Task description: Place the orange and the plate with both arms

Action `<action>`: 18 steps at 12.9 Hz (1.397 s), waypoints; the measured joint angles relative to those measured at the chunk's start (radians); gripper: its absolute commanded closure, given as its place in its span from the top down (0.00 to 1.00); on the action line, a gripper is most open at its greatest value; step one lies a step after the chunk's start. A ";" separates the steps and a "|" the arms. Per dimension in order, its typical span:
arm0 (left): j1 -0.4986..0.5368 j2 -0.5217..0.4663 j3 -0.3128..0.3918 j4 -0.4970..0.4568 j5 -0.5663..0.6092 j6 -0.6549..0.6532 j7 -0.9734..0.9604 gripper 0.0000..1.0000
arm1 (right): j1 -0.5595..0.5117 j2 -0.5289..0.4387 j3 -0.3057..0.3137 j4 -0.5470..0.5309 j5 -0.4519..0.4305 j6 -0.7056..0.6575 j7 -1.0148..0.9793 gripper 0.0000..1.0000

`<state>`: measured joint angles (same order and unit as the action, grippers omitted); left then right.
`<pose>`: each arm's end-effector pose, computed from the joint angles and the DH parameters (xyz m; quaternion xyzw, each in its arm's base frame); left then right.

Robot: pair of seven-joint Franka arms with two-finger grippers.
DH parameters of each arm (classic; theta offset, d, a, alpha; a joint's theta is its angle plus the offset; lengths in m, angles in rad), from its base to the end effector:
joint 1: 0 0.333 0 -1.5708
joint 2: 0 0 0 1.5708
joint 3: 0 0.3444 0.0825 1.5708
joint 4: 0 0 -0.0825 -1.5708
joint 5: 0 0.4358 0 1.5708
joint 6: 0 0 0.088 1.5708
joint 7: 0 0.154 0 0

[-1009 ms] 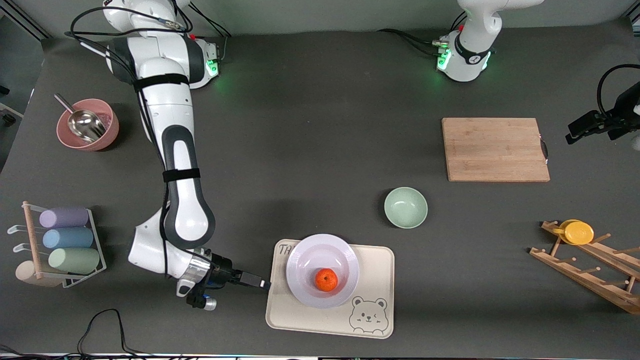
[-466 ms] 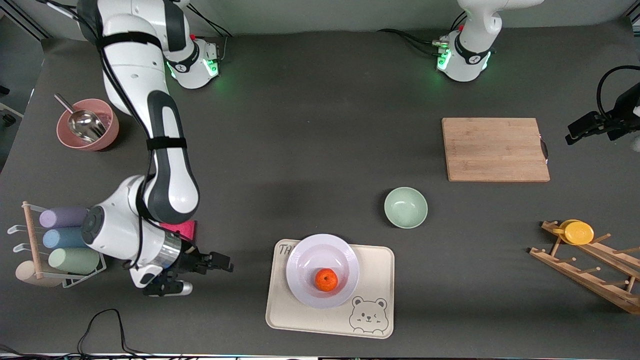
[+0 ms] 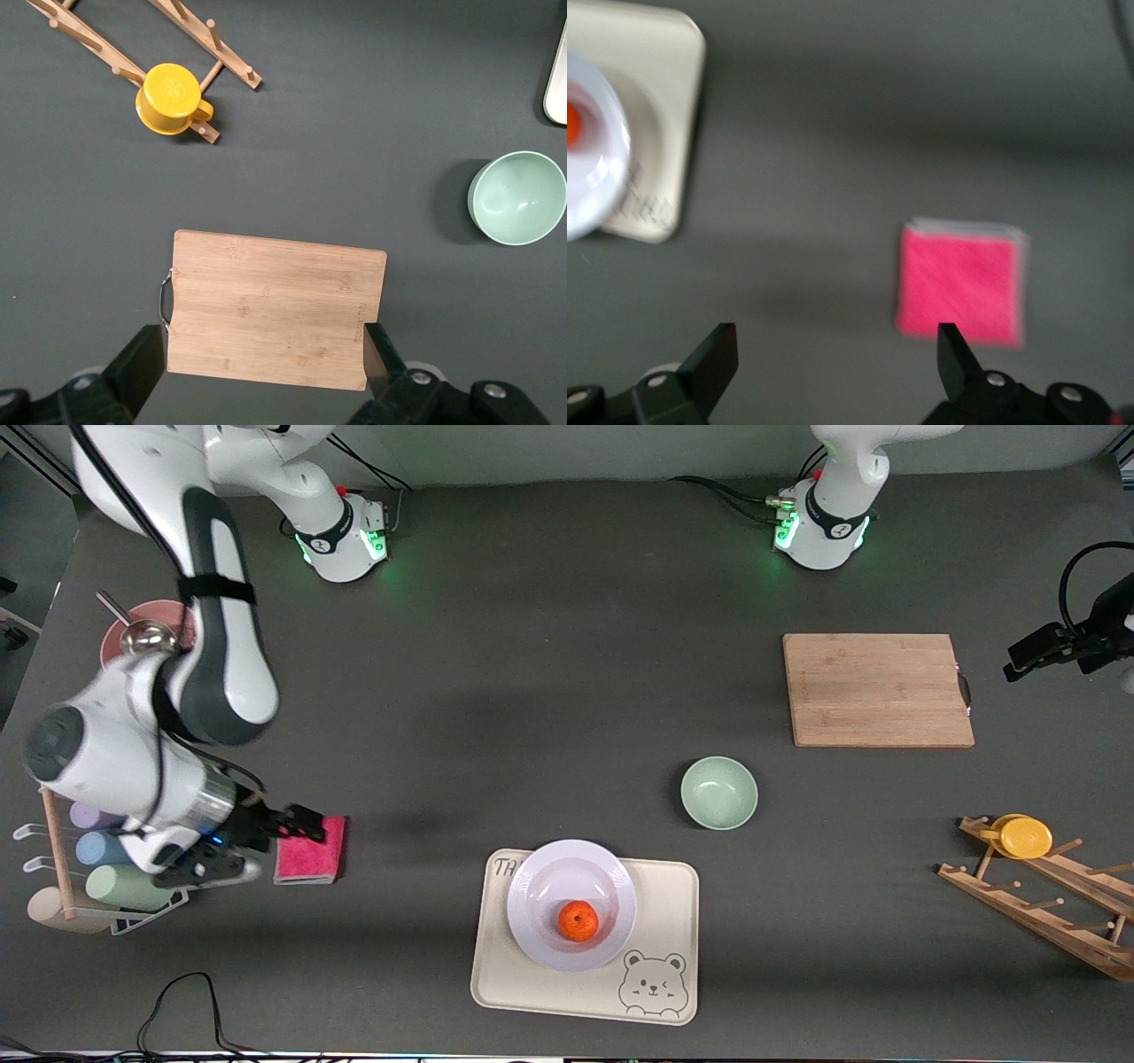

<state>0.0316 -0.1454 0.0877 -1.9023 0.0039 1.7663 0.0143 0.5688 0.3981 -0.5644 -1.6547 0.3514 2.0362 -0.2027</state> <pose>0.5605 0.0697 0.5327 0.9986 0.0517 0.0047 0.0041 0.7183 0.0720 0.3723 -0.9970 -0.0485 -0.0318 0.0519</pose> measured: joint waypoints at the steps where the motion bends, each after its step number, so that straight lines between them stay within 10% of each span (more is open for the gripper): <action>1: 0.000 0.001 0.000 0.000 0.000 0.000 0.000 1.00 | 0.000 -0.058 -0.006 -0.023 -0.058 -0.053 0.001 1.00; 7: 0.000 0.001 -0.003 0.000 0.000 0.000 -0.001 1.00 | 0.039 -0.213 -0.042 -0.053 -0.245 -0.217 0.015 1.00; 18: 0.000 0.002 -0.003 0.001 0.000 0.037 -0.004 1.00 | 0.025 -0.321 -0.063 -0.015 -0.259 -0.351 0.155 1.00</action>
<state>0.0315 -0.1437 0.0848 -1.9017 0.0040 1.8030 0.0103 0.5934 0.0767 -0.6276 -1.6698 0.0923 1.6848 -0.0474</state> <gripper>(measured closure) 0.000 0.000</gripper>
